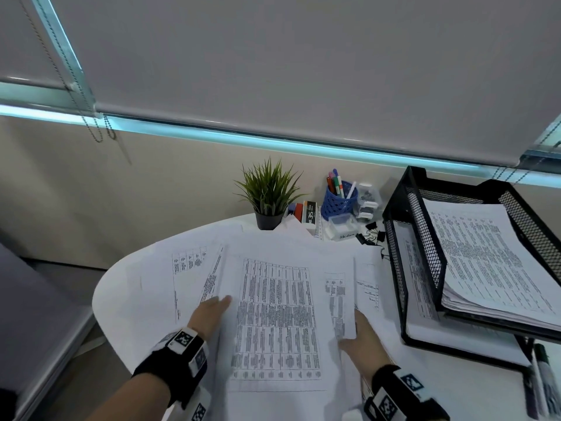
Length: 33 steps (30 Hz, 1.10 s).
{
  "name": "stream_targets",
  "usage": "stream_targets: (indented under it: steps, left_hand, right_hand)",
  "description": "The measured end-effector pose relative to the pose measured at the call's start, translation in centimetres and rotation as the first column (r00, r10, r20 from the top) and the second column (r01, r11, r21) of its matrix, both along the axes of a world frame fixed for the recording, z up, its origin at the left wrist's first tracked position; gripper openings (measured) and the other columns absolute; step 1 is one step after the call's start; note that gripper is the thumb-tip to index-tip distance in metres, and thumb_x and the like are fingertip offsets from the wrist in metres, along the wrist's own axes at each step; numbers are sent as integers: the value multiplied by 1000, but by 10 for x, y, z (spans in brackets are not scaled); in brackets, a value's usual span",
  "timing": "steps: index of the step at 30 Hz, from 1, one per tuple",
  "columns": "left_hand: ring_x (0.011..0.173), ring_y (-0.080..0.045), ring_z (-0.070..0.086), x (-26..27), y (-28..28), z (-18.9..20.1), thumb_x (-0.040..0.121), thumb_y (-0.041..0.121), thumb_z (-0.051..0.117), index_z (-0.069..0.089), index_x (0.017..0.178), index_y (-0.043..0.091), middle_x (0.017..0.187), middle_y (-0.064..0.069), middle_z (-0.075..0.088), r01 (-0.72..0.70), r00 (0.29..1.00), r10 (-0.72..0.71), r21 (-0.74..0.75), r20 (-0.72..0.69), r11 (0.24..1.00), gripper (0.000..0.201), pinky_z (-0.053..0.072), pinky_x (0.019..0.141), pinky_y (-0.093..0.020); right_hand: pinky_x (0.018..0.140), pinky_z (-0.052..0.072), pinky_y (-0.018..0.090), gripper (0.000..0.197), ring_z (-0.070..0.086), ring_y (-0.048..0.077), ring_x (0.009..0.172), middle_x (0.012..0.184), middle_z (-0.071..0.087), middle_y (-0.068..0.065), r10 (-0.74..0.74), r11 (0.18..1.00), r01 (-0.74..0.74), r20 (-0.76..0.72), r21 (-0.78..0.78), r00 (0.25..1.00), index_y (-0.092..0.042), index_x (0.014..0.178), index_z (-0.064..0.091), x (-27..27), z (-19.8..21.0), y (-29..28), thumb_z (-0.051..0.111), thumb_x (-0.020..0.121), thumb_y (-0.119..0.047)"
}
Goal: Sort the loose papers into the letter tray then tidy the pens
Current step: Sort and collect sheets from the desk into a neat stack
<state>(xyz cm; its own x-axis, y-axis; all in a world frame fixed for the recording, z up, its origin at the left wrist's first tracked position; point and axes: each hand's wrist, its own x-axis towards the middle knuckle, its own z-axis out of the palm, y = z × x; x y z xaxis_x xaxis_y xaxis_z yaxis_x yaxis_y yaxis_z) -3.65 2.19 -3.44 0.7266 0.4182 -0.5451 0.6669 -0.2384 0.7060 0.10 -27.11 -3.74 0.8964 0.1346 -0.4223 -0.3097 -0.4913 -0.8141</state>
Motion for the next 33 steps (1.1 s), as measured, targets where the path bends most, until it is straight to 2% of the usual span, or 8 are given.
stream_targets:
  steps: [4, 7, 12, 15, 20, 24, 27, 33]
  left_hand:
    - [106, -29, 61, -8, -3, 0, 73, 11, 76, 67, 95, 5, 100, -8, 69, -26, 998, 38, -207, 54, 978, 25, 48, 90, -36]
    - [81, -24, 64, -12, 2, -5, 71, 5, 77, 68, 87, -4, 83, -10, 70, -22, 998, 30, -163, 48, 986, 21, 48, 67, -27]
    - [71, -26, 62, -9, 20, -11, 72, -1, 74, 65, 74, 0, 69, -13, 66, -121, 991, 125, -81, 42, 989, 9, 49, 64, -29]
    - [69, -25, 61, -10, 32, -9, 73, -2, 72, 66, 79, 1, 73, -14, 66, -149, 986, 153, -54, 67, 987, 9, 46, 59, -24]
    - [73, -27, 63, -11, 45, -13, 72, 0, 74, 68, 79, 0, 80, -18, 69, -144, 988, 145, -19, 47, 989, 10, 50, 71, -32]
    - [74, -27, 62, -9, 46, -15, 74, 0, 73, 65, 77, 1, 82, -18, 68, -120, 992, 120, -2, 36, 993, 8, 49, 71, -32]
    - [75, -26, 60, -8, 47, -14, 75, 2, 73, 64, 79, 2, 84, -17, 67, -82, 996, 81, 16, 24, 997, 9, 47, 70, -31]
    - [94, -33, 64, -5, 51, -15, 75, 5, 74, 68, 97, -3, 97, -19, 69, -32, 999, 32, 57, -4, 998, 24, 49, 84, -36]
  right_hand:
    - [108, 38, 39, 62, 43, 19, 130, 144, 43, -1, 119, 992, -121, -69, -23, 991, -17, 144, 31, -5, 1, 12, 56, 88, -9]
    - [106, 37, 29, 51, 49, 13, 120, 134, 52, -3, 140, 983, -143, -31, -114, 990, -14, 137, 41, -1, 4, 7, 57, 89, -6]
    - [107, 36, 38, 82, 35, 24, 132, 144, 37, 7, 132, 800, -74, 55, -596, 990, -15, 144, 30, 10, 4, -27, 71, 76, -33]
    - [106, 36, 41, 101, 33, 25, 134, 148, 32, 7, 123, 798, -97, 3, -595, 992, -13, 145, 23, 13, 5, -41, 77, 68, -48]
    - [108, 33, 46, 126, 25, 30, 139, 151, 24, 13, 134, 721, -162, -93, -674, 987, -14, 149, 5, 17, 5, -41, 77, 58, -62]
    - [106, 37, 39, 105, 41, 27, 131, 143, 40, 13, 45, 816, -93, -98, -571, 994, -5, 144, 21, 20, 6, -39, 82, 66, -42]
    - [102, 40, 35, 84, 41, 26, 128, 137, 40, 13, 67, 752, -90, -60, -653, 996, -5, 136, 35, 18, 12, -37, 78, 72, -40]
    - [106, 35, 30, 95, 38, 25, 131, 141, 37, 13, 90, 763, -104, -56, -638, 994, -4, 139, 28, 18, 18, -39, 80, 69, -41]
